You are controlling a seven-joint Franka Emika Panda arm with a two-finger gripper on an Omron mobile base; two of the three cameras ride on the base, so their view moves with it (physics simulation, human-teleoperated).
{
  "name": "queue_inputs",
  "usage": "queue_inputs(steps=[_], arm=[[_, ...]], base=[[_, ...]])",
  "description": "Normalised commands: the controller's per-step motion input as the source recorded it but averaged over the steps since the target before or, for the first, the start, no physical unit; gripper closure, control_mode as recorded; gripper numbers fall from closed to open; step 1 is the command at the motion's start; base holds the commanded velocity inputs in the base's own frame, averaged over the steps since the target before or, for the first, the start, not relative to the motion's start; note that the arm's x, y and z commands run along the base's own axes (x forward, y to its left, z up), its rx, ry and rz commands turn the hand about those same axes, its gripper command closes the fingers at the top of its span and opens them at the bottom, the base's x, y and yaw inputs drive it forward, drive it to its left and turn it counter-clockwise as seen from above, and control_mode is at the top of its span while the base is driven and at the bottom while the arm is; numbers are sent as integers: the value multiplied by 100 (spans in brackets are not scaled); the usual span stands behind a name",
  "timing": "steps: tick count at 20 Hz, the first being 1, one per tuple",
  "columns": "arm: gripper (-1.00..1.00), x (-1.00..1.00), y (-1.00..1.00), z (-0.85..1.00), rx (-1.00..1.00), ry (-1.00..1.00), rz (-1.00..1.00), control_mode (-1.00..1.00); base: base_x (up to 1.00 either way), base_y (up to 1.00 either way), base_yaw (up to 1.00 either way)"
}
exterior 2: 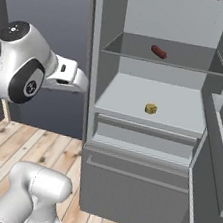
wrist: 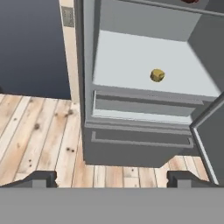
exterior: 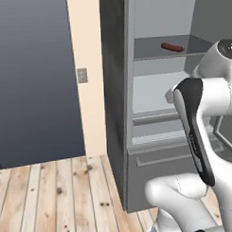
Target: Retrieve the sausage and cheese from the fridge and place them on the cutting board on the counter.
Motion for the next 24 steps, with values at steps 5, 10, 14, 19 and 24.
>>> queue_inputs(steps=[5,10,14,19,24], arm=[[-100,-7,0,0,4,0,-2,-100],[-100,-2,0,0,2,0,0,100],[-100,0,0,0,0,0,0,100],[-100,0,0,0,0,0,0,100],[-100,0,0,0,0,0,0,100]], base=[[0,0,0],[6,-10,-3],[39,-42,-16],[57,-51,-12],[47,-43,-11]])
